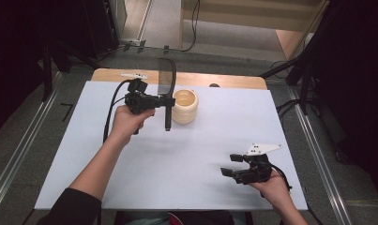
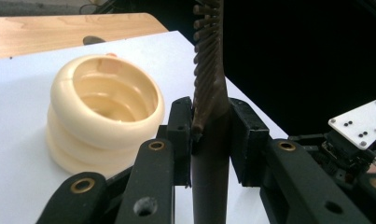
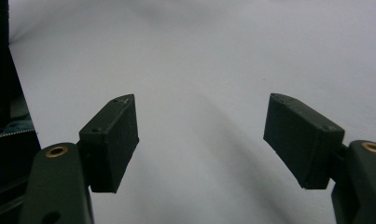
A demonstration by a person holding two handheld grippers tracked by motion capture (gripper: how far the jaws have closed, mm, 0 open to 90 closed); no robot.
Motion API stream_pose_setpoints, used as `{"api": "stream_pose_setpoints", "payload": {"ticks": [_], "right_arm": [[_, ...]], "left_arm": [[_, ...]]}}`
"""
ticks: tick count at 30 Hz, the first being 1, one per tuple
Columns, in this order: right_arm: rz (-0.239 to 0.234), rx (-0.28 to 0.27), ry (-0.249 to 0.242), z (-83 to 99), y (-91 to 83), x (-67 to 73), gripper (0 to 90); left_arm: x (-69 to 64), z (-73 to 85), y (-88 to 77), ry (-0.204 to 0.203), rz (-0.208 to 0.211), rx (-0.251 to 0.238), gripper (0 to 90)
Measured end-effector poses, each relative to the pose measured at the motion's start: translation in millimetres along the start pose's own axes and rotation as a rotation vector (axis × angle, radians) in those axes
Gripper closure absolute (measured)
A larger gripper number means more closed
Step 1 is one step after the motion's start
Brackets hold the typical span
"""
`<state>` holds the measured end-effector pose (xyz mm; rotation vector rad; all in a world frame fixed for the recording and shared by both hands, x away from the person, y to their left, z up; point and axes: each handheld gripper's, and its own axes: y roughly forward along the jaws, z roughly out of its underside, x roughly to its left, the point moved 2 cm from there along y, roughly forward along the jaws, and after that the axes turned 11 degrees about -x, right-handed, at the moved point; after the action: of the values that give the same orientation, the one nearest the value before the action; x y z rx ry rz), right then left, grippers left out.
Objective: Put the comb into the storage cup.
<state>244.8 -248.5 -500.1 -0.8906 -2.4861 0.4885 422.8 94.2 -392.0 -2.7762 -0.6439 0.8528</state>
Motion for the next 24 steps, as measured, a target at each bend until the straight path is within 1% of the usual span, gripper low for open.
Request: {"api": "stream_pose_setpoints", "payload": {"ticks": [2, 3, 5, 7, 11, 12, 18, 19, 21, 24], "right_arm": [[0.003, 0.001, -0.002, 0.4, -1.1, -0.7, 24.3], [0.004, -0.001, -0.003, 0.6, -1.4, -0.9, 24.3], [0.005, -0.002, -0.001, 0.9, -1.8, -0.9, 24.3], [0.005, -0.005, 0.003, 0.9, -2.0, -0.7, 24.3], [0.011, -0.006, 0.003, 1.1, -3.5, -1.7, 24.3], [0.012, -0.006, 0.001, 1.1, -3.6, -2.0, 24.3], [0.011, -0.010, 0.002, 0.5, -4.3, -1.9, 24.3], [0.009, -0.013, 0.004, 0.5, -4.3, -2.1, 24.3], [0.009, -0.014, 0.003, 0.5, -4.4, -2.2, 24.3], [0.015, -0.014, 0.002, 1.0, -4.7, -2.2, 24.3]], "left_arm": [[-0.8, -5.3, 3.8, 0.008, -0.001, -0.004, 73.0], [-0.8, -5.3, 3.8, 0.008, -0.001, -0.004, 73.1], [-1.2, -11.6, 7.2, 0.013, -0.005, -0.023, 73.1], [-0.9, -15.6, 9.6, 0.014, -0.006, -0.028, 73.0], [-0.6, -21.3, 14.7, 0.024, -0.013, -0.033, 73.1], [-0.4, -22.8, 15.7, 0.022, -0.020, -0.035, 73.1], [0.0, -30.4, 21.5, 0.031, -0.028, -0.049, 73.1], [0.5, -32.7, 24.0, 0.039, -0.036, -0.052, 73.1], [0.8, -33.6, 25.0, 0.038, -0.038, -0.054, 73.0], [2.7, -37.1, 29.1, 0.036, -0.043, -0.073, 73.0]]}}
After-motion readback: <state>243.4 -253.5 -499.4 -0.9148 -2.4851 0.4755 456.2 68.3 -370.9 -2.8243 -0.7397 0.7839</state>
